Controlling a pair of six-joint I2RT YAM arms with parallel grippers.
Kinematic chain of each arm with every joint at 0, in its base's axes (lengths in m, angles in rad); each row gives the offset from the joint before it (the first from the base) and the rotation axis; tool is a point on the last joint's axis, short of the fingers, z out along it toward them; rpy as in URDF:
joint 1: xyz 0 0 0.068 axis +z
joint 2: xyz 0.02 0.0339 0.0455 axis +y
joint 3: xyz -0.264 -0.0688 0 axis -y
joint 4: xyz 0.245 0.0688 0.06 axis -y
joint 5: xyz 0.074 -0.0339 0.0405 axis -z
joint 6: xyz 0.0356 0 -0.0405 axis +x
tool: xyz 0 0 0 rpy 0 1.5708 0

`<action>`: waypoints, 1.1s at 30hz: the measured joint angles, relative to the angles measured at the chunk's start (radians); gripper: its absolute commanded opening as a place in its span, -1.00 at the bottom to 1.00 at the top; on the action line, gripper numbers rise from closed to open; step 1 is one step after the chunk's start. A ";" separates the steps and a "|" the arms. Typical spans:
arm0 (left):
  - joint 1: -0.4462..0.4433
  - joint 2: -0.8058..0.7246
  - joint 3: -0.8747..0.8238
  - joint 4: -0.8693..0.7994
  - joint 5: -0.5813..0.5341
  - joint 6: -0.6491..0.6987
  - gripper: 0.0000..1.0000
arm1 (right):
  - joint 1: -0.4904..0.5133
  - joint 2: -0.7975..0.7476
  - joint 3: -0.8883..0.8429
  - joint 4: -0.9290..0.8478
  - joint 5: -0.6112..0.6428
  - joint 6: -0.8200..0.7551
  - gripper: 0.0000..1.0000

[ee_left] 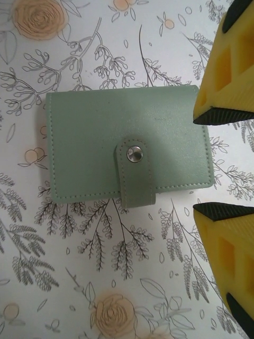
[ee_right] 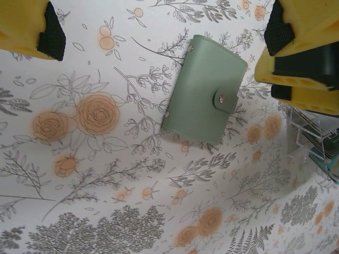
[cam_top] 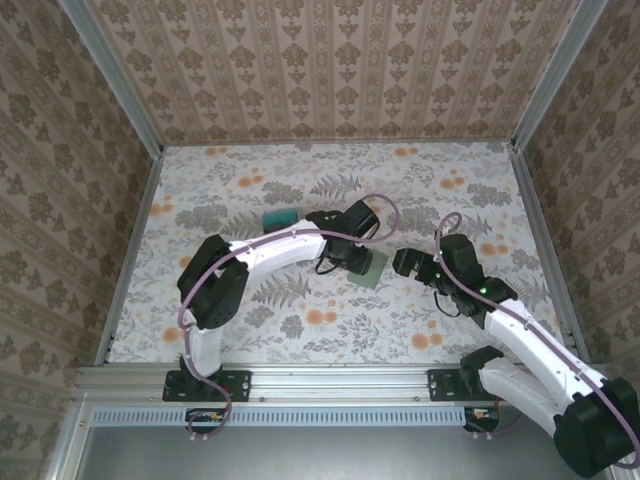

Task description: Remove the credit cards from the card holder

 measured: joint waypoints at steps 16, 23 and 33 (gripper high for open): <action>-0.011 0.212 0.208 -0.066 -0.016 0.052 -0.31 | -0.005 -0.045 -0.027 -0.038 0.003 0.039 0.99; -0.012 0.220 0.211 -0.076 -0.040 0.068 -0.58 | -0.005 -0.044 -0.027 -0.037 0.003 0.045 0.99; -0.011 0.197 0.188 -0.057 -0.062 0.066 -1.00 | -0.004 0.051 -0.027 -0.005 -0.061 0.056 0.60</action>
